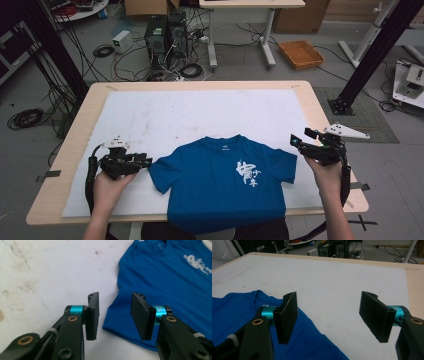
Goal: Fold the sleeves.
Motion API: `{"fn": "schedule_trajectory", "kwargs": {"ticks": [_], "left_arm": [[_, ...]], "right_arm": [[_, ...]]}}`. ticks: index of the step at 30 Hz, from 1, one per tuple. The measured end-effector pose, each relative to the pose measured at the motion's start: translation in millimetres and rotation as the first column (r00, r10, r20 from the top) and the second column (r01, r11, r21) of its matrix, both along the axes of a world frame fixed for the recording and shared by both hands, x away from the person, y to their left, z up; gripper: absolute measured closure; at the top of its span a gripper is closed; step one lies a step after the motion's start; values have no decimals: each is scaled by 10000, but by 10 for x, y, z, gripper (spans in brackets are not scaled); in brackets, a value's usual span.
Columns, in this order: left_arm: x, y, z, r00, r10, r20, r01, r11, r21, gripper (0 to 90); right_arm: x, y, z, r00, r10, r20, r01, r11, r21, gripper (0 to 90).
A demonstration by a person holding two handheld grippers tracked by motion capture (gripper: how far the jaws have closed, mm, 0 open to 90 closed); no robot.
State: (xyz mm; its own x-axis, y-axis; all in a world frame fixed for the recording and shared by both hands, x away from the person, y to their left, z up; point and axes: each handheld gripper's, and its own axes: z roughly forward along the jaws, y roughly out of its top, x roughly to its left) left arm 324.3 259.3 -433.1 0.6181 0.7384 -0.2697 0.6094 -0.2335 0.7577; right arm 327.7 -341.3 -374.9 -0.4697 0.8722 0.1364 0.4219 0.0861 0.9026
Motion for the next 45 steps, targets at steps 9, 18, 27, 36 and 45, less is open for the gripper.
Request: {"fn": "schedule_trajectory", "kwargs": {"ticks": [9, 18, 27, 36, 45], "left_arm": [[-5, -48, -92, 9993, 135, -351, -114, 9982, 584, 687], [-25, -72, -126, 9986, 423, -301, -396, 9956, 845, 766], [-52, -71, -74, 9998, 112, -189, -109, 9998, 172, 877], [-130, -170, 254, 9984, -474, 319, 506, 9927, -1094, 879], [-135, -587, 459, 9923, -1236, 27, 1218, 9733, -1945, 879]], "right_arm": [[8, 15, -2, 10000, 17, -19, -17, 10000, -3, 315], [3, 13, 20, 10000, -8, 39, 8, 10000, -27, 315], [2, 15, 33, 10000, 6, 74, -6, 10000, -55, 316], [-1, 5, 42, 9999, 4, 114, -4, 10000, -20, 316], [-15, -11, 54, 9998, -93, 168, 93, 10000, 3, 315]]}}
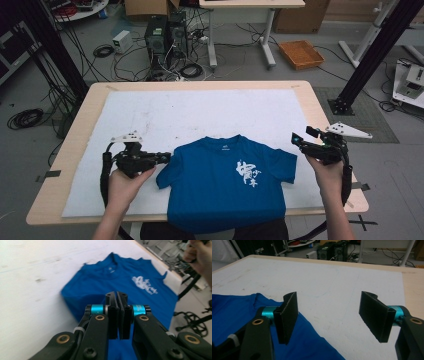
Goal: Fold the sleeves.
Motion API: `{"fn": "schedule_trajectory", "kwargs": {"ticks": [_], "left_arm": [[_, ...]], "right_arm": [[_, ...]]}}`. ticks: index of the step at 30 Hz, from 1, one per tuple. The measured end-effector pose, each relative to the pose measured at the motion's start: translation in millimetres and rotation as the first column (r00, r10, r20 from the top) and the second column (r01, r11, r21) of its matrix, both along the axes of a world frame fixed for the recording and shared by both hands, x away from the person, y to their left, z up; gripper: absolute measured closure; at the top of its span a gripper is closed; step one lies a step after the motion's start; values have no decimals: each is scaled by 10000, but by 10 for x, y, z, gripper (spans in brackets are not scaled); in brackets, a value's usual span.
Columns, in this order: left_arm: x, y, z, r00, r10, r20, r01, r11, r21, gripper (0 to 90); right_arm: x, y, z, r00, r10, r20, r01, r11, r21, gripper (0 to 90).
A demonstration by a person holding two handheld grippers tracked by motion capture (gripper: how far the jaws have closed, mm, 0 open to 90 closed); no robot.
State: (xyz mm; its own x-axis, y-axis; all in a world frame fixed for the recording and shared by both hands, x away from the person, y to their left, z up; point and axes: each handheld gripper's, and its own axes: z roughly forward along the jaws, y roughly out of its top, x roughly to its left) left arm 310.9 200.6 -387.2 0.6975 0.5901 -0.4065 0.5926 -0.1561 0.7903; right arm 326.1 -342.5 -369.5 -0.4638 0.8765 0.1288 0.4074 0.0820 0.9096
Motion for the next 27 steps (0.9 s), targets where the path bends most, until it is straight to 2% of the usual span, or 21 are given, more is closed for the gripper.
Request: {"fn": "schedule_trajectory", "kwargs": {"ticks": [1, 2, 5, 6, 7, 8, 9, 10, 13, 14, 18, 20, 23, 24, 25, 26, 27], "left_arm": [[32, -130, 8, 9996, -172, -210, 168, 9996, -226, 879], [46, -178, 7, 9994, -230, -276, 222, 9994, -276, 879], [100, -366, -12, 9977, -390, -562, 370, 9987, -364, 879], [100, -366, -12, 9977, -390, -562, 370, 9987, -364, 879], [131, -486, -35, 9966, -413, -719, 385, 9985, -393, 879], [149, -537, -49, 9958, -456, -798, 425, 9983, -401, 879], [149, -537, -49, 9958, -456, -798, 425, 9983, -401, 879], [180, -636, -80, 9945, -463, -944, 419, 9980, -482, 879], [211, -727, -114, 9939, -404, -1022, 361, 9984, -440, 879], [239, -816, -153, 9936, -296, -1087, 261, 9991, -343, 879], [288, -921, -219, 9936, -246, -1099, 227, 9996, -183, 879], [331, -985, -281, 9958, -86, -912, 87, 10000, 1, 878], [353, -1002, -314, 9971, -87, -761, 85, 10000, -31, 874], [355, -1004, -320, 9981, 19, -615, -22, 10000, -55, 838], [357, -999, -320, 9987, 117, -489, -121, 9999, -64, 718], [362, -978, -315, 9995, 172, -271, -174, 9998, -102, 665], [362, -978, -315, 9995, 172, -271, -174, 9998, -102, 632]], "right_arm": [[-2, -1, 2, 10000, -7, 7, 7, 10000, -5, 315], [-4, -2, 4, 10000, -26, 14, 26, 10000, -9, 315], [-4, -12, 4, 10000, -42, 45, 42, 10000, -31, 315], [-4, -17, 3, 10000, -45, 42, 45, 10000, -41, 315], [-5, -22, 2, 10000, -74, 27, 74, 10000, -18, 315], [-4, -28, 2, 10000, -65, 39, 65, 10000, -34, 315], [-5, -33, 1, 10000, -88, 39, 88, 10000, -36, 315], [-5, -40, 0, 9999, -95, 41, 95, 10000, -23, 315], [-7, -51, -2, 9999, -170, 17, 170, 9999, -13, 315], [-6, -57, -5, 9999, -162, 22, 162, 9999, -33, 315], [0, -61, -16, 9998, -188, 14, 188, 9998, -49, 315], [7, -64, -34, 9998, -193, -51, 193, 9998, -87, 315], [12, -70, -50, 9997, -220, -96, 219, 9997, -97, 315], [14, -73, -57, 9996, -236, -154, 235, 9997, -66, 315], [18, -85, -72, 9995, -272, -171, 270, 9996, -93, 316], [20, -91, -79, 9993, -304, -197, 302, 9995, -81, 316], [21, -96, -85, 9993, -313, -215, 311, 9995, -79, 316]]}}
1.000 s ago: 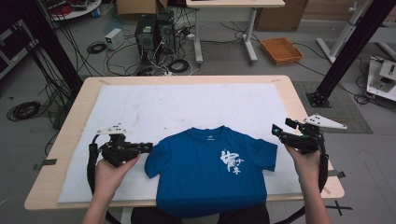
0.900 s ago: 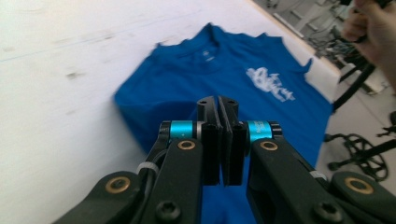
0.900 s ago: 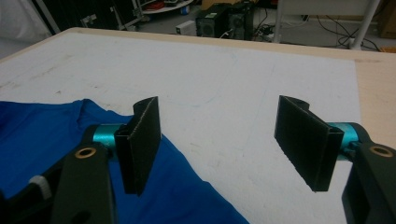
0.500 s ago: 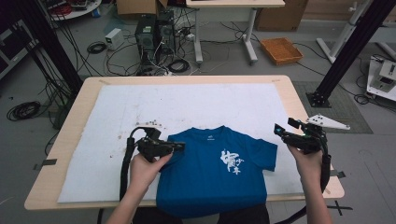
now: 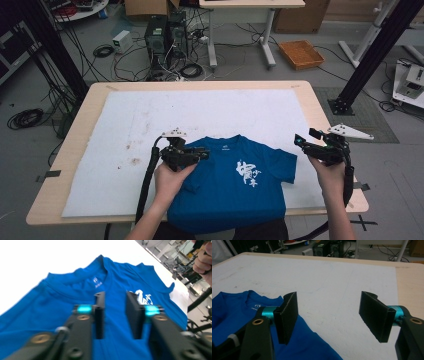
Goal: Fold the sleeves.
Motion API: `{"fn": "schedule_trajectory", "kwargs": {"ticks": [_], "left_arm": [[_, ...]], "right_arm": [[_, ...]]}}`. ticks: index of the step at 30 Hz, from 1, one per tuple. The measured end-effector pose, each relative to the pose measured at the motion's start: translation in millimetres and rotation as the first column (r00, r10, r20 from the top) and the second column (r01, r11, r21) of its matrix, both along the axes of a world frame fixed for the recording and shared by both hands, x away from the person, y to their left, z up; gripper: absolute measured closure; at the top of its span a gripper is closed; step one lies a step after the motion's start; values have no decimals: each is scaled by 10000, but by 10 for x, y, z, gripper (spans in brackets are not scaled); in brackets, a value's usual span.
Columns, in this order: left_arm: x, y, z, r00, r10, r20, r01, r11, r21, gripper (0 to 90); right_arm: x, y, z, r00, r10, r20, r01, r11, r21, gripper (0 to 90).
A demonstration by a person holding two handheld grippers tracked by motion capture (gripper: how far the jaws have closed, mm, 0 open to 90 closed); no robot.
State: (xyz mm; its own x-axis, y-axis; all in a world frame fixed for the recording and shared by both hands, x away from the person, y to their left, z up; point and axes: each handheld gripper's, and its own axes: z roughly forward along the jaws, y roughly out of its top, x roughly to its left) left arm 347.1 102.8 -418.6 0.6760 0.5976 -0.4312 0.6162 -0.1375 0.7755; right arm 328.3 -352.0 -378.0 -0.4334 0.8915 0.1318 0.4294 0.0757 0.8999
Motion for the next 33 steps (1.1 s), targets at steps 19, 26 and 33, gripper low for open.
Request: {"fn": "schedule_trajectory", "kwargs": {"ticks": [19, 26, 33], "left_arm": [[-193, 992, 183, 9571, 927, 2747, -979, 9952, 51, 445], [-174, 1053, 164, 9612, 851, 2625, -877, 9961, -15, 445], [-168, 978, 159, 9659, 484, 2543, -521, 9986, 80, 445]], "right_arm": [[176, -133, -442, 9706, 11, -2408, -26, 10000, -58, 584], [221, -196, -605, 9507, -166, -3095, 163, 9999, -36, 629], [237, -195, -672, 9397, 110, -3419, -137, 9999, -55, 670]]}}
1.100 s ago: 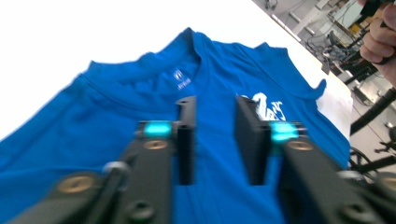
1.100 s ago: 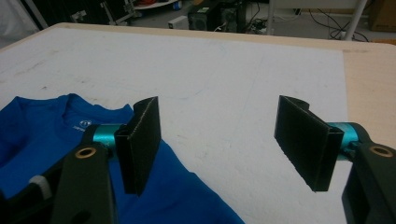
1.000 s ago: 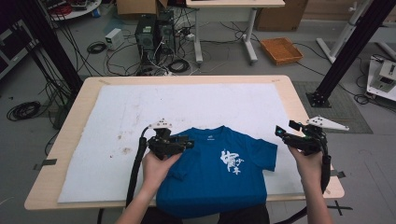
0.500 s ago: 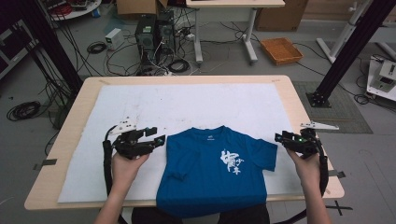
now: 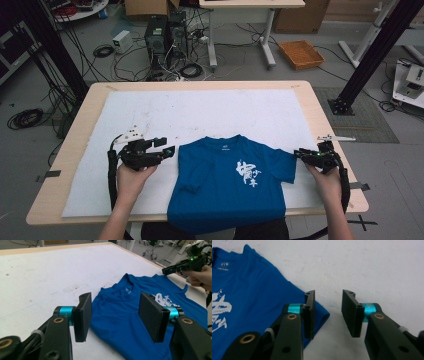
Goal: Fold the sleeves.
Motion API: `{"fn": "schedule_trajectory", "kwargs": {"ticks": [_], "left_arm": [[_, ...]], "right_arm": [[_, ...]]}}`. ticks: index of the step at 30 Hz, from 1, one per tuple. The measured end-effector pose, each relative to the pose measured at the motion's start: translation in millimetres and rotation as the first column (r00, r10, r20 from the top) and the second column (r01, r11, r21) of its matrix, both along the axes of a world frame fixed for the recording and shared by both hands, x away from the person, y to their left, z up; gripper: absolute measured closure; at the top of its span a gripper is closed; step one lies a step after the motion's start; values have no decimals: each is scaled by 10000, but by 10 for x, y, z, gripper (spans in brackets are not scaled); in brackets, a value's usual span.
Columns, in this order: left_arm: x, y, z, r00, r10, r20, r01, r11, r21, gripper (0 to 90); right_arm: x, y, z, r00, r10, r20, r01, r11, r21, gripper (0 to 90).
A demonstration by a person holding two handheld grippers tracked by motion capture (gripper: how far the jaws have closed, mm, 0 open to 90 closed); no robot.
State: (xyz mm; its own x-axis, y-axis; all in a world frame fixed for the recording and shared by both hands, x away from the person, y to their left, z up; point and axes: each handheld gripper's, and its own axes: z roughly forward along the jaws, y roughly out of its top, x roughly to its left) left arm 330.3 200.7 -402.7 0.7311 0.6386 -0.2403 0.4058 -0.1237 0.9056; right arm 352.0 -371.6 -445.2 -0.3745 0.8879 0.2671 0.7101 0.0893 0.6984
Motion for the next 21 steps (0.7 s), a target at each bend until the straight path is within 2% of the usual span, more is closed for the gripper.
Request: {"fn": "schedule_trajectory", "kwargs": {"ticks": [4, 7, 11, 16, 17, 21], "left_arm": [[-2, -20, 1, 9999, -98, -33, 98, 10000, -13, 445], [-1, -19, 1, 9999, -75, -75, 74, 9999, -109, 445], [13, -12, 1, 9999, -97, -65, 96, 9996, -252, 445], [40, -30, 13, 9998, -179, -81, 177, 9996, -224, 445], [53, -48, 15, 9998, -200, -45, 199, 9996, -213, 446], [84, -89, 4, 9997, -247, -76, 246, 9996, -172, 446]], "right_arm": [[-3, 18, -15, 9996, 273, -15, -273, 9996, -115, 805], [-36, 27, 32, 9992, 338, 231, -335, 9994, -101, 883], [-89, 47, 113, 9977, 418, 539, -416, 9991, -54, 891], [-154, 104, 216, 9954, 538, 789, -541, 9985, 17, 892], [-193, 159, 287, 9927, 686, 994, -689, 9976, -4, 892], [-262, 295, 413, 9877, 982, 1219, -991, 9951, 11, 892]]}}
